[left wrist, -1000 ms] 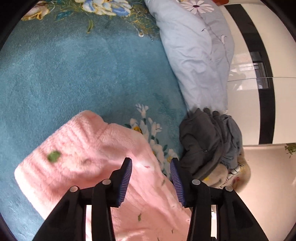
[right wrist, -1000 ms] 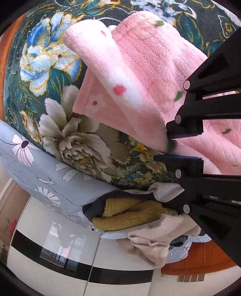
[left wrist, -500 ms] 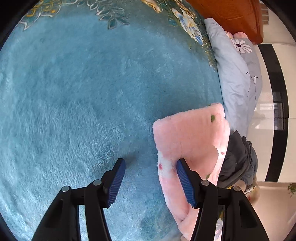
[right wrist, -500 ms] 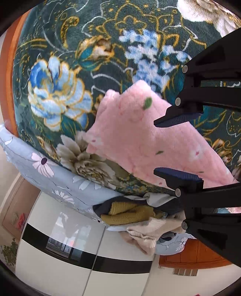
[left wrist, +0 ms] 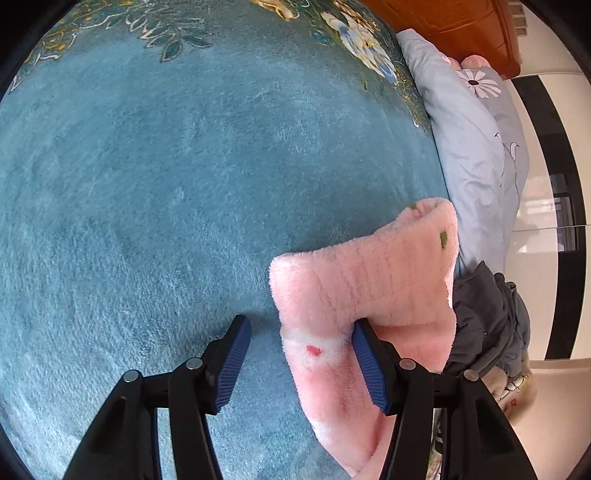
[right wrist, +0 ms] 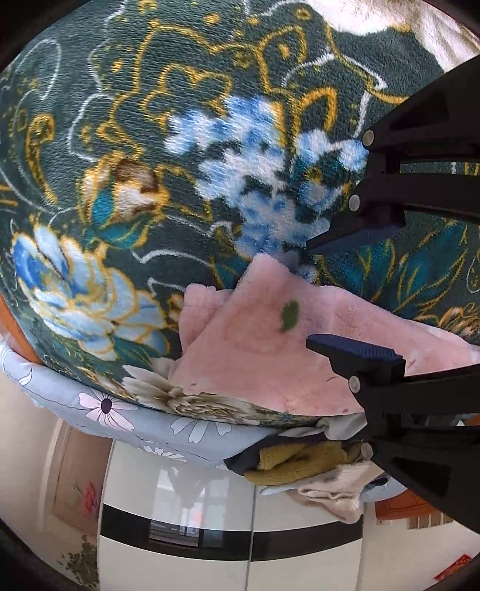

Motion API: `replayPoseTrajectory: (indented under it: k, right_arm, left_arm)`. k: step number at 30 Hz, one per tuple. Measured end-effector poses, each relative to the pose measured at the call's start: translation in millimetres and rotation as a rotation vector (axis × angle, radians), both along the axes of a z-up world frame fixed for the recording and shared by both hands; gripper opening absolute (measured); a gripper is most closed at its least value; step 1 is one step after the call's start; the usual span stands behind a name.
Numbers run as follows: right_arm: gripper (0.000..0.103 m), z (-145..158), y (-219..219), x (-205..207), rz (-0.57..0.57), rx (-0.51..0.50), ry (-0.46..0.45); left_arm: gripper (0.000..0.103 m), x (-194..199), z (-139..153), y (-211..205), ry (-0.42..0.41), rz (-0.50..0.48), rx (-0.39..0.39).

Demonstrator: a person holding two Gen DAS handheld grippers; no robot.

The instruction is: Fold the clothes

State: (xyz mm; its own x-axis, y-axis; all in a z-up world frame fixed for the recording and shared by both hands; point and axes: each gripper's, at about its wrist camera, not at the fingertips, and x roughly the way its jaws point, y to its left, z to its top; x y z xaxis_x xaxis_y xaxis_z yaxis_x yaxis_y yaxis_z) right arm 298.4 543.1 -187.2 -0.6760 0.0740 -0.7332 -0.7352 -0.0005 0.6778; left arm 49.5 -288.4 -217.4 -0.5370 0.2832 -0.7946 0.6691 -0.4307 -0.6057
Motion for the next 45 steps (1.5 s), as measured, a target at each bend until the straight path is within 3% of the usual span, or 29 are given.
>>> replayPoseTrajectory:
  k: [1, 4, 6, 7, 11, 12, 17, 19, 21, 25, 27, 33, 35, 38, 42, 45]
  right_arm:
    - [0.046, -3.5, 1.3, 1.1, -0.014, -0.012, 0.016]
    - [0.046, -5.8, 7.0, 0.0, -0.074, -0.025, 0.053]
    - [0.025, -0.5, 10.7, -6.1, -0.082, -0.019, 0.037]
    - [0.008, 5.8, 12.1, -11.1, -0.076, 0.0, 0.016]
    - [0.006, 43.4, 18.5, -44.1, 0.031, 0.12, -0.108]
    - [0.006, 56.5, 20.3, -54.4, 0.074, 0.156, -0.103]
    - [0.005, 154.4, 17.4, -89.7, 0.303, 0.406, 0.206]
    - [0.005, 176.4, 18.2, -90.1, 0.334, 0.479, 0.241]
    - [0.005, 159.7, 29.9, -81.9, 0.302, 0.456, 0.178]
    - [0.005, 64.6, 55.8, -60.3, 0.237, 0.247, -0.107]
    - [0.005, 43.8, 55.1, -49.4, 0.209, 0.227, -0.135]
    - [0.013, 24.8, 53.6, -38.5, 0.161, 0.195, -0.129]
    - [0.027, 20.9, 52.2, -36.6, 0.152, 0.195, -0.149]
    - [0.033, 11.4, 50.4, -32.6, 0.132, 0.179, -0.153]
    - [0.036, 0.6, 51.2, -29.5, 0.073, 0.144, -0.104]
    - [0.039, -1.9, 53.7, -31.5, 0.013, 0.104, -0.06]
  left_arm:
    - [0.058, -0.2, 0.8, 1.2, 0.001, 0.006, 0.002]
    - [0.039, -3.0, -1.8, 3.0, 0.009, 0.034, 0.049]
    - [0.037, -2.9, -2.8, 3.1, 0.01, 0.054, 0.061]
    - [0.036, -2.8, -3.4, 4.0, 0.009, 0.055, 0.058]
    - [0.036, -3.8, -3.6, 4.6, 0.002, 0.046, 0.045]
    - [0.036, -3.7, -2.5, 4.1, 0.002, 0.045, 0.044]
    - [0.036, -4.7, -0.9, 2.4, 0.008, 0.034, 0.036]
    - [0.036, -4.0, -2.4, 1.8, 0.012, 0.035, 0.039]
    - [0.036, -2.6, -5.4, 1.3, 0.016, 0.039, 0.048]
    - [0.036, -2.0, -7.3, -0.5, 0.005, 0.031, 0.05]
    - [0.036, -3.2, -5.1, -1.0, -0.001, 0.02, 0.046]
    - [0.036, -11.3, -4.4, 1.4, 0.009, -0.004, 0.039]
    - [0.037, -10.6, -5.3, 3.2, 0.016, -0.027, 0.031]
    - [0.04, -12.1, -7.4, 4.0, 0.026, -0.049, 0.036]
    - [0.055, -14.9, -8.2, 5.2, 0.071, -0.067, 0.063]
    - [0.065, -19.2, -7.3, 13.8, 0.094, -0.121, 0.04]
